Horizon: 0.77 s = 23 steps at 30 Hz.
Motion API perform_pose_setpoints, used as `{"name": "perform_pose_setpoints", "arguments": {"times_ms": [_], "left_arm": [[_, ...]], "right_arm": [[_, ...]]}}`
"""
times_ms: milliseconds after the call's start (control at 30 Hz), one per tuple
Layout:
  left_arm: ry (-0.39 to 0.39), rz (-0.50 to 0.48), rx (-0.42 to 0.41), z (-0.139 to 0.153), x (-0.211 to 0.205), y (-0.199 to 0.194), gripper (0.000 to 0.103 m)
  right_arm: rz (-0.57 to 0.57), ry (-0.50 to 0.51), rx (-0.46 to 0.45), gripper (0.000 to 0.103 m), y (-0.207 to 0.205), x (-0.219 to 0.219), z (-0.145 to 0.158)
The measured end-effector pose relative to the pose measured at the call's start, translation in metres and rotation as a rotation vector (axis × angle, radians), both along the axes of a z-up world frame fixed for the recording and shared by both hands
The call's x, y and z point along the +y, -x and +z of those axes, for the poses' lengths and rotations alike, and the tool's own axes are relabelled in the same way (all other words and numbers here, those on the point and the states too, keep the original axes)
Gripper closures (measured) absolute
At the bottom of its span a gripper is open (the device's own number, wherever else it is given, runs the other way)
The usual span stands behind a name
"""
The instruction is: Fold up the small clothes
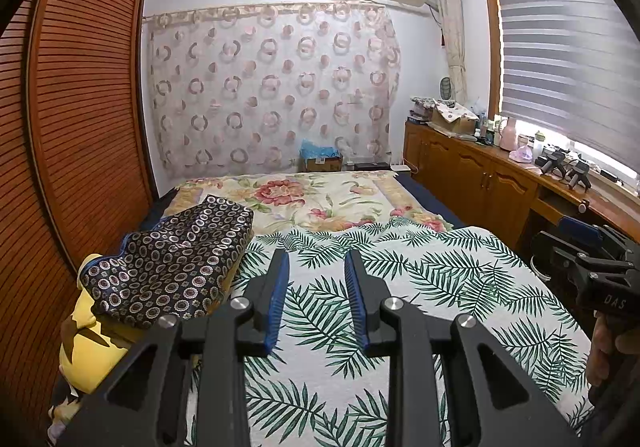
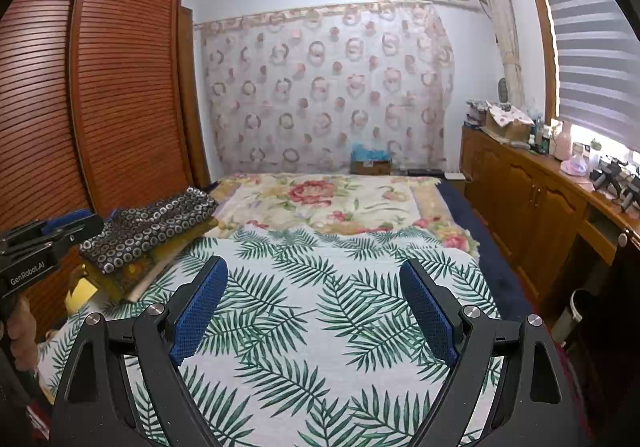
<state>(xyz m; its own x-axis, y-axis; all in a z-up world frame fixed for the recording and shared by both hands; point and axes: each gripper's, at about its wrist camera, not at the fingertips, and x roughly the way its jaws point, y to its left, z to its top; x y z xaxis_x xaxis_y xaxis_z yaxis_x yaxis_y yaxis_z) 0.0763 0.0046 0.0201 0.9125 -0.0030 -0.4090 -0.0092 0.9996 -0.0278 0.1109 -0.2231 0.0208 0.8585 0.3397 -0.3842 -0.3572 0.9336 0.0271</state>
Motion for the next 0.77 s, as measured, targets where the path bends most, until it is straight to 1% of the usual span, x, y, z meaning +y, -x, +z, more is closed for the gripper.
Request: {"name": "perform_pose_setpoints", "arguments": {"times_ms": [767], "left_arm": [[0.001,0.001,-0.002,0.0014,0.0001,0.0011,0.075]], "right_arm": [[0.000,-0.003,0.000,0.013,0.0003,0.0004,-0.0010]]}}
